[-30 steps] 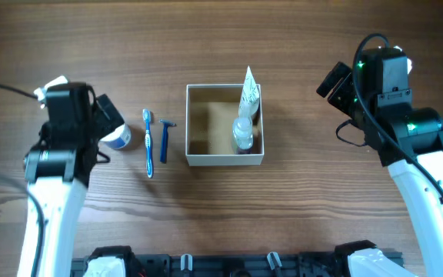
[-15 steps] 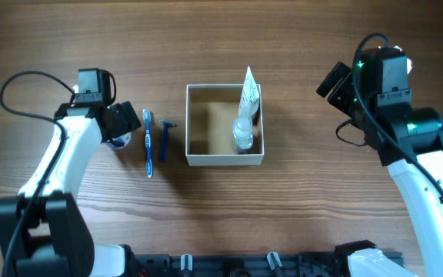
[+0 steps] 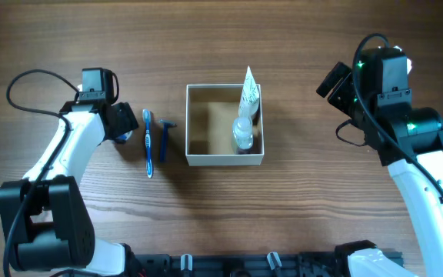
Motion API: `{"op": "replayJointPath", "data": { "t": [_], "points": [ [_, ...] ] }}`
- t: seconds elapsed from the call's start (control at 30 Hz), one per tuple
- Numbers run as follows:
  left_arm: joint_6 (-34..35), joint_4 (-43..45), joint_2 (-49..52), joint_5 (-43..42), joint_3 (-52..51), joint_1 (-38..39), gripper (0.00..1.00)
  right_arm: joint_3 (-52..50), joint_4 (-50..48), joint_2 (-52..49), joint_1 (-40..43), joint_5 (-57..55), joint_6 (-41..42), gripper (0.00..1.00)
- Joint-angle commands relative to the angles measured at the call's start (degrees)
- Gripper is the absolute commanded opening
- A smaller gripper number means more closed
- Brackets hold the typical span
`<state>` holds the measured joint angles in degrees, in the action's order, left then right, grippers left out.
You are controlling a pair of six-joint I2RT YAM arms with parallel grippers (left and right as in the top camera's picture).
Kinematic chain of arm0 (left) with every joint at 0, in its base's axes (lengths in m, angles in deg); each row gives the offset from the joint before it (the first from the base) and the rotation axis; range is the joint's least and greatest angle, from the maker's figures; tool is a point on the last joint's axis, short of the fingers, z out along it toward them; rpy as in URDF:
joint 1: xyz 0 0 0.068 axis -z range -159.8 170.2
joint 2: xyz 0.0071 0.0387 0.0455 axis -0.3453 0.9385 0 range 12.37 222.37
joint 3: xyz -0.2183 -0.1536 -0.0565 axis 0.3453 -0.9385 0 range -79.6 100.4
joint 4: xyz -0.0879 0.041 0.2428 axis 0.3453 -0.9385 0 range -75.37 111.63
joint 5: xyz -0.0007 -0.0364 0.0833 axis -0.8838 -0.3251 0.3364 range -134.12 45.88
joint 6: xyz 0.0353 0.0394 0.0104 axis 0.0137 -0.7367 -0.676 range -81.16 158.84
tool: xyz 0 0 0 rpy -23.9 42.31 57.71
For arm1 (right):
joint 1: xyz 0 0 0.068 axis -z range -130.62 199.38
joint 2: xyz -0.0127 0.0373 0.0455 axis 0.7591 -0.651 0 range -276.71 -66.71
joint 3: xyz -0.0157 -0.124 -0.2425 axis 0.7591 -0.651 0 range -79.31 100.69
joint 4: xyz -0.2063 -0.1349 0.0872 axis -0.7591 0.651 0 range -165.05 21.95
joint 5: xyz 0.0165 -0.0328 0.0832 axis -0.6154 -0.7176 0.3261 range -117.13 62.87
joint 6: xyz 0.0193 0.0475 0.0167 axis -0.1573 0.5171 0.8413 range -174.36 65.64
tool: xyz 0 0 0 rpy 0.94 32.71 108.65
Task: Pack container
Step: 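Grasp the cotton-swab tub with the left gripper and lift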
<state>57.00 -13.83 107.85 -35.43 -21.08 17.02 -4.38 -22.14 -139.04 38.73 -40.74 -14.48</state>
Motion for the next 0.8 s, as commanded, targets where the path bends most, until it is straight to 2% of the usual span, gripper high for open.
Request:
{"op": "replayJointPath", "data": {
  "t": [0.0,0.07,0.3,0.43,0.57,0.77],
  "points": [
    [-0.07,0.09,0.5,-0.35,0.87,-0.46,0.68,0.48,0.0,-0.63,0.2,-1.42,0.76,1.0],
    [-0.13,-0.81,0.02,-0.31,1.36,-0.46,0.63,0.48,0.0,-0.63,0.2,-1.42,0.76,1.0],
    [-0.11,-9.9,-5.73,-0.61,11.19,-0.02,0.62,0.48,0.0,-0.63,0.2,-1.42,0.76,1.0],
    [-0.07,-14.75,-9.55,-5.55,17.49,2.25,0.58,0.48,0.0,-0.63,0.2,-1.42,0.79,1.0],
    [0.68,-15.39,-13.11,-10.97,19.39,7.52,0.57,0.48,0.0,-0.63,0.2,-1.42,0.76,1.0],
    [4.26,-15.06,-13.81,-11.19,19.39,21.81,0.59,0.48,0.0,-0.63,0.2,-1.42,0.79,1.0]
  ]
}}
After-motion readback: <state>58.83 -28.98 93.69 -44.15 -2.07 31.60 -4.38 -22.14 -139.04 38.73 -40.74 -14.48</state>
